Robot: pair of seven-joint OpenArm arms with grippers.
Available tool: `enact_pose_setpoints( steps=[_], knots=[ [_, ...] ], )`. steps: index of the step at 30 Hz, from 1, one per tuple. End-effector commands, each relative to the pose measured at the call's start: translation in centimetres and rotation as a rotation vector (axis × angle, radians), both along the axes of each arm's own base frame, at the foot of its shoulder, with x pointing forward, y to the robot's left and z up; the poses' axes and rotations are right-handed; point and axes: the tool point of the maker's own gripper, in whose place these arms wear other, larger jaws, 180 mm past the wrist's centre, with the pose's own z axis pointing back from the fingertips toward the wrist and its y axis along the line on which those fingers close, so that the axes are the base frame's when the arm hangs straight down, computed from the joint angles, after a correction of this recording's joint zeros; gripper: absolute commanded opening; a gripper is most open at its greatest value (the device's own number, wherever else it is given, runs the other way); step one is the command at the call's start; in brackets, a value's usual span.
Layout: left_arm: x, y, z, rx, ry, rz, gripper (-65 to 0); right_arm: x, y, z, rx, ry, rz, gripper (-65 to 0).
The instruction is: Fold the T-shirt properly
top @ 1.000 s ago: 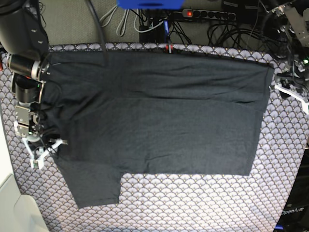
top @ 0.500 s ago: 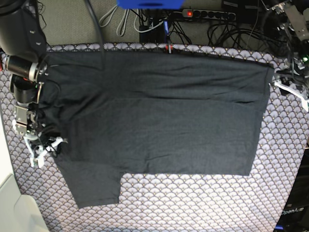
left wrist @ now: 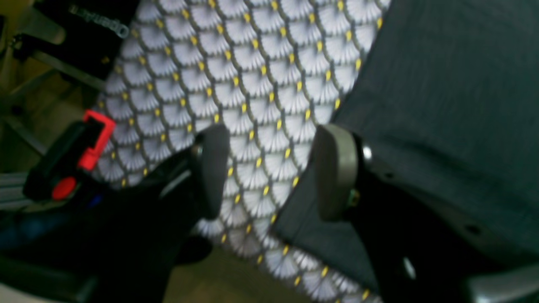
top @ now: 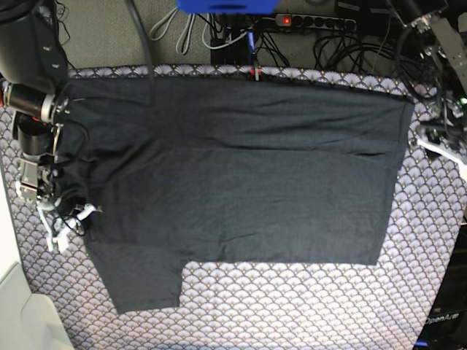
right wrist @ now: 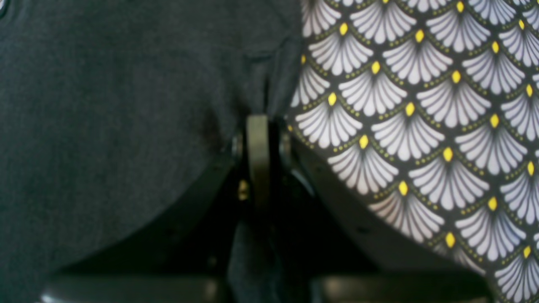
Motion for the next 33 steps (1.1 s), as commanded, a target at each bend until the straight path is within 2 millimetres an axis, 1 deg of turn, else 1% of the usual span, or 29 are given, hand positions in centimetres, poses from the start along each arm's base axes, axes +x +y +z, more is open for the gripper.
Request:
enact_pose_setpoints(
  steps=[1,2,5,6,8,9,12,17,20,22,25,27,29,30,33],
  knots=[
    [1.3,0.4,2.0,0.025,-0.067,-0.007,-32.5,1.0,-1.0,1.7,-0.028,-0.025,0.005,-65.0],
    [1.7,0.4,2.2,0.023,-0.076,-0.007,-32.5,1.3,-1.1,2.4,-0.038,-0.044,0.008,-65.0],
    [3.4,-0.1,3.3,0.021,-0.119,-0.024,-32.5,0.8,-1.5,2.9,-0.081,-0.077,0.020,-65.0],
    [4.2,-0.5,3.4,0.020,-0.126,-0.038,-32.5,0.9,-1.5,3.5,-0.098,-0.099,0.027,-65.0],
    [5.9,-1.2,3.7,0.003,-0.143,-0.058,-32.5,0.7,-1.5,4.0,-0.122,-0.122,0.038,-65.0],
    [6.5,-1.4,3.7,-0.005,-0.147,-0.063,-32.5,0.7,-0.9,4.0,-0.120,-0.126,0.045,-65.0],
    [8.3,-1.8,3.5,-0.037,-0.152,-0.069,-32.5,0.7,-0.8,4.1,-0.123,-0.133,0.048,-65.0],
    [11.7,-1.2,3.7,-0.074,-0.223,-0.053,-32.5,0.9,-0.9,4.4,-0.124,-0.139,0.046,-65.0],
    [13.2,-0.7,3.1,-0.090,-0.265,-0.036,-32.5,1.1,-0.9,4.6,-0.124,-0.144,0.046,-65.0],
    [14.8,-1.0,3.1,-0.092,-0.305,-0.047,-32.5,1.1,-0.7,4.6,-0.121,-0.146,0.047,-65.0],
    [16.5,-1.6,1.8,-0.096,-0.320,-0.070,-32.5,1.1,-0.6,4.5,-0.120,-0.144,0.048,-65.0],
    [17.9,-1.6,1.6,-0.086,-0.352,-0.081,-32.5,1.0,-0.5,4.4,-0.118,-0.141,0.049,-65.0],
    [19.0,-2.0,0.6,-0.085,-0.367,-0.089,-32.5,1.0,-0.5,4.4,-0.118,-0.141,0.049,-65.0],
    [19.5,-1.7,0.4,-0.077,-0.377,-0.087,-32.5,0.9,-0.6,4.3,-0.120,-0.140,0.048,-65.0],
    [21.2,-1.6,-0.7,-0.089,-0.390,-0.078,-32.5,0.9,-0.6,4.3,-0.120,-0.140,0.048,-65.0]
  ],
)
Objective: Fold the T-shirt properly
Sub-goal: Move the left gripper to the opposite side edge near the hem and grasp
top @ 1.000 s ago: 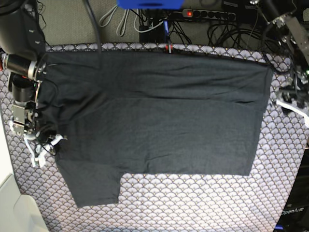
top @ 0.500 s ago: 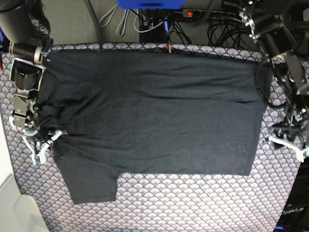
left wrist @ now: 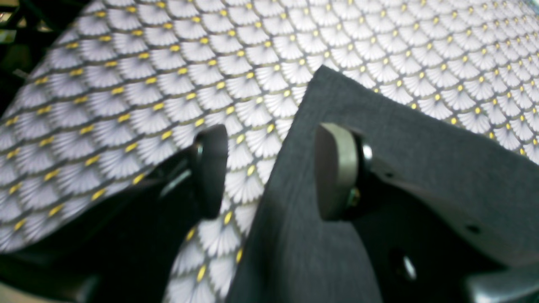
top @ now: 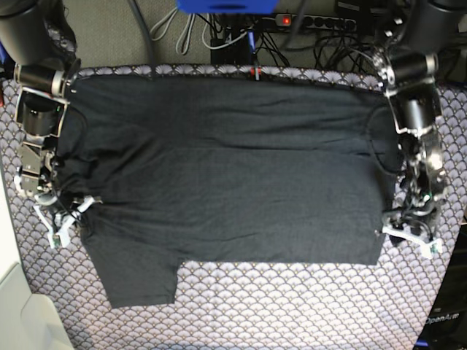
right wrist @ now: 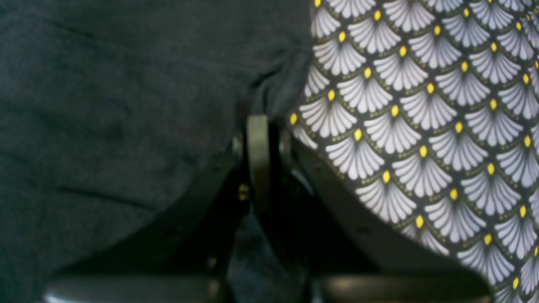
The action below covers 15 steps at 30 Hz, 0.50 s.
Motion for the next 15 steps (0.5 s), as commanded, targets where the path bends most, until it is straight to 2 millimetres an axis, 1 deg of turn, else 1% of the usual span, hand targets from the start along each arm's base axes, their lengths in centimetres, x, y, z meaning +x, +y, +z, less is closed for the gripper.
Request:
enact_pose_setpoints(
  steps=[1,3,6,10,14,15],
  knots=[
    [1.9,0.8,2.5,0.016,-0.081,0.012,-32.5,1.7,-0.9,2.7,-0.002,-0.078,-0.010,-65.0],
    [2.5,0.9,1.7,0.000,-0.088,0.029,-32.5,1.7,-0.9,2.7,-0.003,-0.077,-0.010,-65.0],
    [3.6,1.0,1.8,-0.012,-0.132,0.048,-32.5,1.5,-0.9,2.5,-0.002,-0.073,-0.011,-65.0],
    [4.1,0.7,1.0,-0.046,-0.108,0.057,-32.5,0.7,-1.0,1.6,-0.006,-0.053,-0.009,-65.0],
    [4.2,0.5,0.7,-0.051,-0.097,0.052,-32.5,0.6,-1.0,1.5,-0.007,-0.051,-0.008,-65.0],
    [4.3,0.1,0.6,-0.038,-0.087,0.033,-32.5,0.6,-1.0,1.5,-0.007,-0.051,-0.008,-65.0]
  ],
)
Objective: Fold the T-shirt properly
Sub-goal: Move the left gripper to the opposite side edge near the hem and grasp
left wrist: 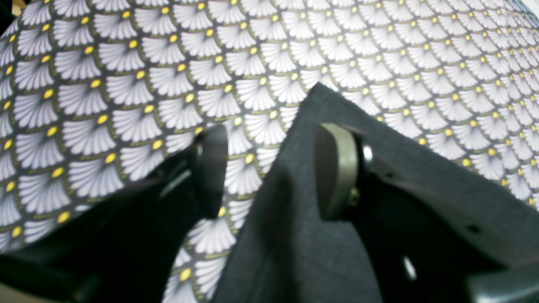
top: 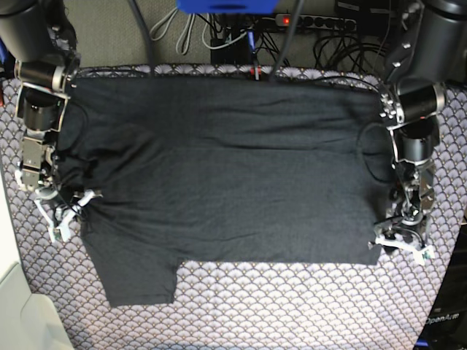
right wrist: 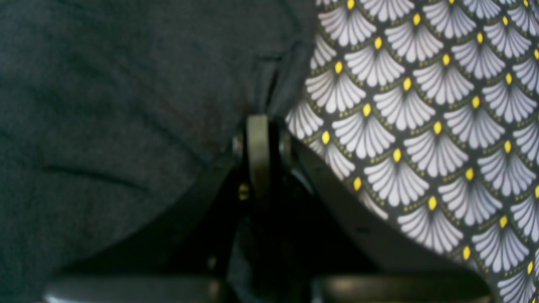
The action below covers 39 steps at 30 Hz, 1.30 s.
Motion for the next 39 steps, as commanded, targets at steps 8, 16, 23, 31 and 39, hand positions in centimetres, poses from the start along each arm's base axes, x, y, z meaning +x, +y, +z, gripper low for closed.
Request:
enact_pose_setpoints(
  steps=[8,16,23,31,39],
  knots=[
    [1.2,-2.4,0.5,0.090,0.003,-0.120,-32.5,1.6,-0.8,2.4,-0.006,-0.068,-0.006,-65.0],
    [0.2,-2.0,-0.6,0.095,0.029,-0.113,-32.5,1.6,-0.9,2.4,-0.009,-0.067,-0.006,-65.0],
    [-0.4,-1.9,-1.5,0.090,0.053,-0.110,-32.5,1.6,-0.6,2.3,-0.005,-0.067,-0.003,-65.0],
    [-2.1,-1.4,-4.1,0.084,0.067,-0.076,-32.6,1.6,-0.8,2.4,-0.009,-0.066,-0.004,-65.0],
    [-2.2,-1.5,-4.3,0.087,0.073,-0.086,-65.0,1.5,-0.8,2.3,-0.008,-0.065,-0.004,-65.0]
  ],
)
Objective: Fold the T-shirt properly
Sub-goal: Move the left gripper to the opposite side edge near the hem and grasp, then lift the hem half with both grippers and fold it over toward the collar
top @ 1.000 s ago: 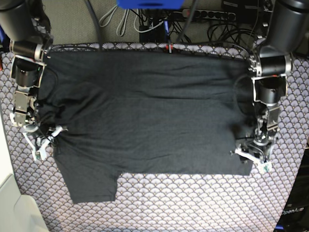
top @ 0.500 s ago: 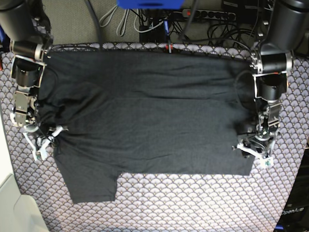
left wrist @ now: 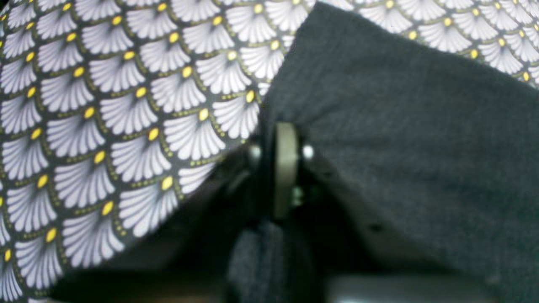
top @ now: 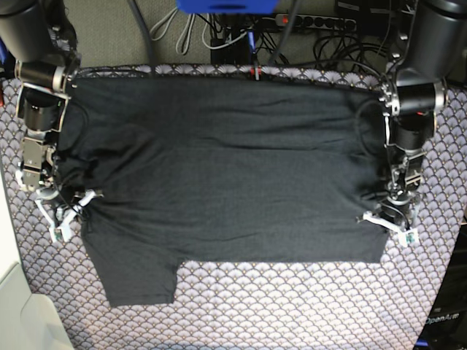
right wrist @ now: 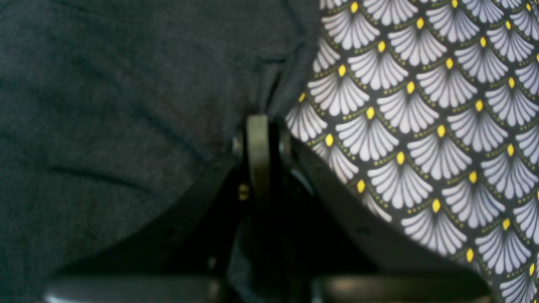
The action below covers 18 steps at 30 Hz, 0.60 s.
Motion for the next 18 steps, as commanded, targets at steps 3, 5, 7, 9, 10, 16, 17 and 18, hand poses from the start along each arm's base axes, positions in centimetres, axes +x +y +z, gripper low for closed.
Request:
enact_pose_setpoints(
  steps=[3,5,7,9,10,16,17,18],
  knots=[
    [0.3,-0.1,0.2,-0.013,0.028,-0.009,-63.5,1.6,-0.9,2.5,-0.008,-0.071,-0.008,-65.0],
    [0.2,-0.2,0.0,-0.020,0.040,-0.009,-64.8,1.6,-1.0,2.5,-0.009,-0.072,-0.009,-65.0],
    [0.7,-0.2,0.7,-0.015,0.021,-0.013,-64.5,1.6,-1.1,2.5,-0.007,-0.073,-0.012,-65.0],
    [1.5,-0.3,1.9,-0.002,-0.013,-0.023,-64.5,1.7,-1.1,2.7,-0.007,-0.078,-0.012,-65.0],
    [1.5,-0.4,2.0,-0.003,-0.010,-0.027,-64.5,1.7,-1.1,2.7,-0.007,-0.078,-0.012,-65.0],
    [1.8,-1.2,4.2,0.015,-0.021,-0.074,-64.5,1.4,-1.1,4.8,-0.037,-0.111,0.032,-65.0],
    [1.7,-1.3,4.3,0.018,-0.019,-0.080,-64.5,1.3,-1.1,5.5,-0.040,-0.119,0.045,-65.0],
    [1.7,-1.4,4.5,0.019,-0.021,-0.084,-64.5,0.9,-1.1,5.7,-0.044,-0.115,0.054,-65.0]
  ],
)
